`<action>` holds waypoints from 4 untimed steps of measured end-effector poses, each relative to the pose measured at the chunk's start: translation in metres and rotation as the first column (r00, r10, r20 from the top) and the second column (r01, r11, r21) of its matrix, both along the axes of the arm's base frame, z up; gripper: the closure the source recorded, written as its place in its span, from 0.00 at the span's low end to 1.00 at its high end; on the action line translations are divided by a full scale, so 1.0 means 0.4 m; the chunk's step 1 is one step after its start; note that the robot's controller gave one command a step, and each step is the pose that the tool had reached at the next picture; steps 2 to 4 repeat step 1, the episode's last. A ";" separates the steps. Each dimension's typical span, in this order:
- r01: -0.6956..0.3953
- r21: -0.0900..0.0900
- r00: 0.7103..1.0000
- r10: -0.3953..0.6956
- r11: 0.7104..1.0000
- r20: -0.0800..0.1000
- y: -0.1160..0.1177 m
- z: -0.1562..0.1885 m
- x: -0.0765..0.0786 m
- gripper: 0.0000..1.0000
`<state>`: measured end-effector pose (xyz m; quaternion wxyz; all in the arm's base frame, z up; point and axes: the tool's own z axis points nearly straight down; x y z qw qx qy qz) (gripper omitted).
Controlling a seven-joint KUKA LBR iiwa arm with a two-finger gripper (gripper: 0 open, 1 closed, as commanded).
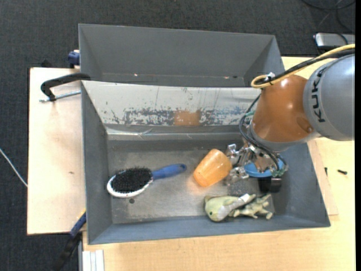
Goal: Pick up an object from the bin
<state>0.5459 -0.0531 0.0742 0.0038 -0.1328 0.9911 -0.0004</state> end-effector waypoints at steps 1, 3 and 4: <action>-0.210 -0.004 0.978 0.210 0.978 0.006 -0.014 0.367 0.011 1.00; -0.210 -0.004 0.978 0.210 0.978 0.006 -0.014 0.367 0.011 1.00; -0.210 -0.004 0.978 0.210 0.978 0.006 -0.014 0.367 0.011 1.00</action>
Offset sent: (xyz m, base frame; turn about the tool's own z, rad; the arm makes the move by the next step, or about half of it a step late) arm 0.0017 -0.0059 0.1413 -0.2120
